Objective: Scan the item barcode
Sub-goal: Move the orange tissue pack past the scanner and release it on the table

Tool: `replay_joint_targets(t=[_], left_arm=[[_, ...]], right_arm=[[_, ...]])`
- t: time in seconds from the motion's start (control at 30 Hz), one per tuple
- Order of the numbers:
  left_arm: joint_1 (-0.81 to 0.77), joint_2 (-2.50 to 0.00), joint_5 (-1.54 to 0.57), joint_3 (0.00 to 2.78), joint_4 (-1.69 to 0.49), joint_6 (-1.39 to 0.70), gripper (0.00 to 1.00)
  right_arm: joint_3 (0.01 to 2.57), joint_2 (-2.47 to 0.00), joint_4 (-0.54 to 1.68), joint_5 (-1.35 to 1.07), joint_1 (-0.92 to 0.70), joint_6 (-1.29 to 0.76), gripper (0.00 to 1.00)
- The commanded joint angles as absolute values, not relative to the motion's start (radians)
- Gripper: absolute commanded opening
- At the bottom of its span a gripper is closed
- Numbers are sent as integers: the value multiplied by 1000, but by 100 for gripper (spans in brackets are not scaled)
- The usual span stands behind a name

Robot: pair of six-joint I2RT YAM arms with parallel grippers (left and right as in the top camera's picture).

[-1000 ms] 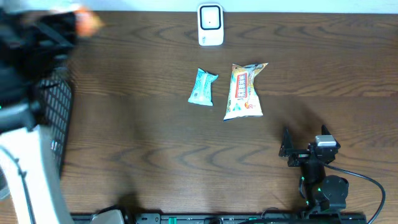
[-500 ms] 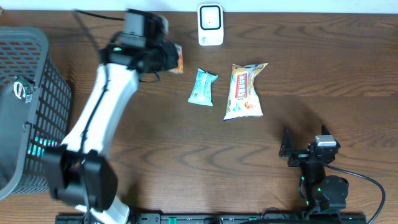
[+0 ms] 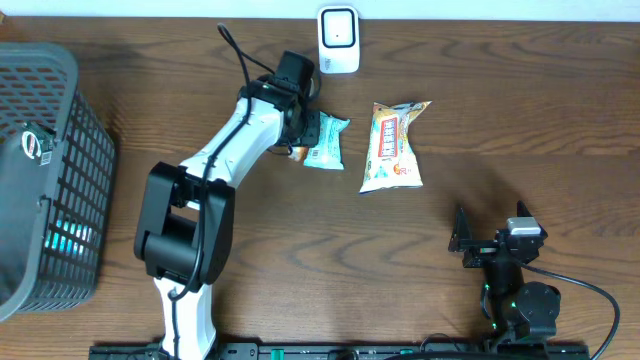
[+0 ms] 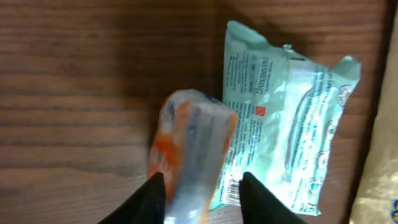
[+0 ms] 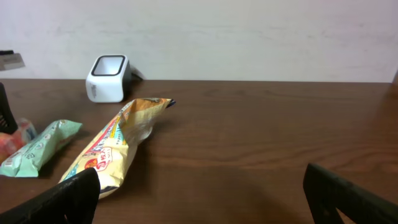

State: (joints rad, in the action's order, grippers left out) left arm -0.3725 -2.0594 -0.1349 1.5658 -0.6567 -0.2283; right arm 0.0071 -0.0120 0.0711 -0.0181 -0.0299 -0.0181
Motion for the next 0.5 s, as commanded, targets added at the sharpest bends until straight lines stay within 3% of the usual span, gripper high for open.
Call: replay_joint_targets(t=[0.0,0.23,0.47], left_arm=[[-366,-2042,-115,1570,-654,-217,43],[-334,-1919,-112,1585,-654,-165,44],[-214,-1611,-89,1589,-646,-165,45]], right_arm=[[6,-7,75,-14,-35,-29,99],[6,-7,75,-13,-35,-29,99],[6,-7,75,-14,-35,-29,99]])
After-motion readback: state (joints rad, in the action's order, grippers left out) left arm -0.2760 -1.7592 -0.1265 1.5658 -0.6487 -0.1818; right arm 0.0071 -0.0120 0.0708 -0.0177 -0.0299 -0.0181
